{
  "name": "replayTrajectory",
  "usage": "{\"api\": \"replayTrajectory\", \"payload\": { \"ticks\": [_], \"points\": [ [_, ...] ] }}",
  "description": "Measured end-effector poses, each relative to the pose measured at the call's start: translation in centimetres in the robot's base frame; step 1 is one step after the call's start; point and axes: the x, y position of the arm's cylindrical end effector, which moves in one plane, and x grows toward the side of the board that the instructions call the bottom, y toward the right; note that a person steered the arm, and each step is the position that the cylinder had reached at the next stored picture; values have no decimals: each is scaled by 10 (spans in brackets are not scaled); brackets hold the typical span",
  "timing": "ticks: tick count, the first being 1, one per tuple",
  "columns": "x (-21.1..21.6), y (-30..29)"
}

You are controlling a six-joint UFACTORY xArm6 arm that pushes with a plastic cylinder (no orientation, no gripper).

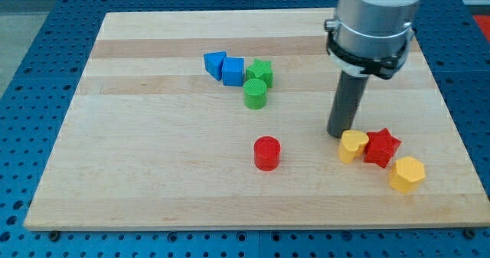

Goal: Move your arm to the bottom centre of the board

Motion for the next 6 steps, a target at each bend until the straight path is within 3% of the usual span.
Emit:
{"api": "replayTrajectory", "payload": {
  "ticks": [1,2,5,6],
  "points": [
    [4,17],
    [4,-8],
    [4,-198],
    [57,-217]
  ]
}}
